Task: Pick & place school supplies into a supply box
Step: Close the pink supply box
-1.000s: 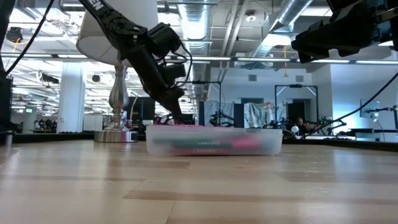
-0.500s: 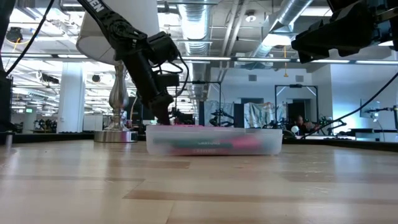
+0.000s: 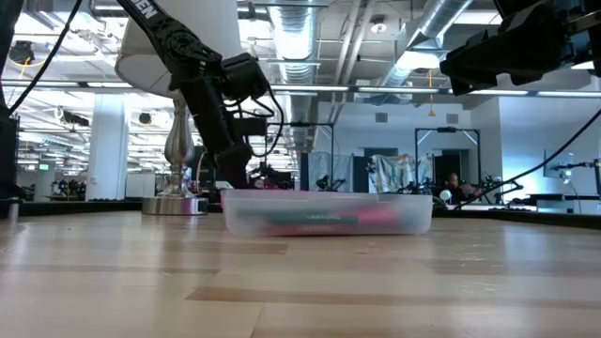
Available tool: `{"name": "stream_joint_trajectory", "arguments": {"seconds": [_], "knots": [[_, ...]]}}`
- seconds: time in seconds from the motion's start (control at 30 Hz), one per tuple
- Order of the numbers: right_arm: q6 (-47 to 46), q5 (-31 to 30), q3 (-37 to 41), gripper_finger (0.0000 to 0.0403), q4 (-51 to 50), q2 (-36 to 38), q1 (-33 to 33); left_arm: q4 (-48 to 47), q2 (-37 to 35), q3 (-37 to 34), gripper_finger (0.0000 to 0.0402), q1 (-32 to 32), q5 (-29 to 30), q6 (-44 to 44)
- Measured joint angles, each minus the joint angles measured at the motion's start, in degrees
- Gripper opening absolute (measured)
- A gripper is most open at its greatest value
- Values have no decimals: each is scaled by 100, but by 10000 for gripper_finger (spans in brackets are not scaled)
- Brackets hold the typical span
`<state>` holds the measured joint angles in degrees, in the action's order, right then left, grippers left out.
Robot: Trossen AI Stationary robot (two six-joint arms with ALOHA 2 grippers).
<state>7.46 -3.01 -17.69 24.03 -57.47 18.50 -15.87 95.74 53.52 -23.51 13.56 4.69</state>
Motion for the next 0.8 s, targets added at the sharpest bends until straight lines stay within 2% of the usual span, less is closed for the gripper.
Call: {"name": "stream_joint_trajectory", "arguments": {"seconds": [0.3,0.6,0.8], "knots": [[-48,0,-2,100,-17,0,0,-207,0,0,208,44,-590,-42],[-844,0,-2,100,-338,1,25,-730,0,-2,208,259,-881,-155],[-1261,5,-2,100,-439,2,351,-956,0,-4,208,448,-967,-226]]}}
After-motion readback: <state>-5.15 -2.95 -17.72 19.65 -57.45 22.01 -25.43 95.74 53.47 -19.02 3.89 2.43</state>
